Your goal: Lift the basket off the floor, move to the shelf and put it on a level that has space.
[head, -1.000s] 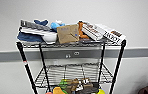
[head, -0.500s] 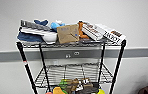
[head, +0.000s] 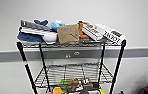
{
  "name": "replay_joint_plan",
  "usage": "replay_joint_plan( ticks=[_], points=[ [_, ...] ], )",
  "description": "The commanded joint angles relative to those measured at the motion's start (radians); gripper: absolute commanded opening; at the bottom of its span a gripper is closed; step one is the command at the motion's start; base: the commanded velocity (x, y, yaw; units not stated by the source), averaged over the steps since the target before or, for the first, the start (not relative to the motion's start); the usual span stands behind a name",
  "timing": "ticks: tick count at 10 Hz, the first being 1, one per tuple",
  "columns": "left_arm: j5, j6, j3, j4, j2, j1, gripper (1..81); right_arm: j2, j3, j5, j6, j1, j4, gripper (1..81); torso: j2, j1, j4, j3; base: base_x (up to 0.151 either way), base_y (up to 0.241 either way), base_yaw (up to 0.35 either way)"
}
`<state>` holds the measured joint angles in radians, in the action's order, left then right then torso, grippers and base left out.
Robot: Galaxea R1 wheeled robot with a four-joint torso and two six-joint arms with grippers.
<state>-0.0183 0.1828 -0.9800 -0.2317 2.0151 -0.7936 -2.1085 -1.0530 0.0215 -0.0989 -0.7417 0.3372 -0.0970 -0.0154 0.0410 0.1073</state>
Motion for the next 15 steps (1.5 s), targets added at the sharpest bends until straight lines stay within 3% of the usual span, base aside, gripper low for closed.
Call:
replay_joint_plan(
  ticks=[1, 8, 10, 15],
  points=[
    [-0.037, 0.0, 0.171, 0.015, -0.048, 0.225, 1.0, 0.032, 0.122, -0.011, -0.008, 0.192, 0.015, 1.0, 0.0, 0.0, 0.0, 0.0, 0.0, 0.0, 0.0],
    [-0.017, 0.018, 0.3, -0.07, -0.143, 0.454, 1.0, 0.083, 0.2, -0.075, -0.01, 0.394, 0.141, 1.0, 0.0, 0.0, 0.0, 0.0, 0.0, 0.0, 0.0],
    [0.035, 0.018, 0.303, -0.126, -0.148, 0.544, 1.0, 0.086, 0.2, -0.093, -0.01, 0.448, 0.175, 1.0, 0.0, 0.0, 0.0, 0.0, 0.0, 0.0, 0.0],
    [0.052, 0.02, 0.233, -0.193, -0.104, 0.667, 1.0, 0.063, 0.148, -0.15, -0.01, 0.587, 0.246, 1.0, 0.0, 0.0, 0.0, 0.0, 0.0, 0.0, 0.0]
  ],
)
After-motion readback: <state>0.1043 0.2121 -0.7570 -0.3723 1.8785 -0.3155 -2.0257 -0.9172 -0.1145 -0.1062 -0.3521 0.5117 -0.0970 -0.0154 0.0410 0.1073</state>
